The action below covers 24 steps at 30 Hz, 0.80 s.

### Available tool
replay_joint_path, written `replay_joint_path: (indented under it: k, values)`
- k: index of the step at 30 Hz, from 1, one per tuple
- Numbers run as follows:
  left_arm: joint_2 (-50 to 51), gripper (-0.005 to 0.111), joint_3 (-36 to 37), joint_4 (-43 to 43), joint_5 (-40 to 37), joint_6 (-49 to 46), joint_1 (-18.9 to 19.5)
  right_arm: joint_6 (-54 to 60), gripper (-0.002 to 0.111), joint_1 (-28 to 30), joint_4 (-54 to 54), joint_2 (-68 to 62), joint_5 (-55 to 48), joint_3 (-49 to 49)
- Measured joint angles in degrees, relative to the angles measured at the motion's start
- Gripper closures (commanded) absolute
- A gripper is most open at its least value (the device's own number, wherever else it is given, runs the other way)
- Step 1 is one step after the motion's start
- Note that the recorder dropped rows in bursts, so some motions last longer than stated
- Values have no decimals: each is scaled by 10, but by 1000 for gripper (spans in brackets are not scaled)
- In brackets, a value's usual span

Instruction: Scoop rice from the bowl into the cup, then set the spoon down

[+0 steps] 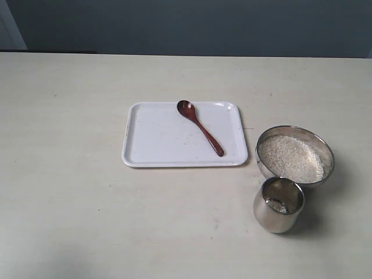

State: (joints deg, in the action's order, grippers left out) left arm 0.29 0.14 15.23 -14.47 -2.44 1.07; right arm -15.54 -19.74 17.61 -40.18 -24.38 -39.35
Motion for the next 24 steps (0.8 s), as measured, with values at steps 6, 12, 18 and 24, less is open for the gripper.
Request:
replay_joint_path:
  k: [6,12,18,24]
  values:
    - [0,106,0,0,0,0,0,0,109,110,-17,185,6,168]
    - [0,106,0,0,0,0,0,0,109,157,-26,334,78,303]
    - [0,106,0,0,0,0,0,0,109,168,-62,397,101,367]
    - [0,106,0,0,0,0,0,0,109,168,-69,398,95,391]
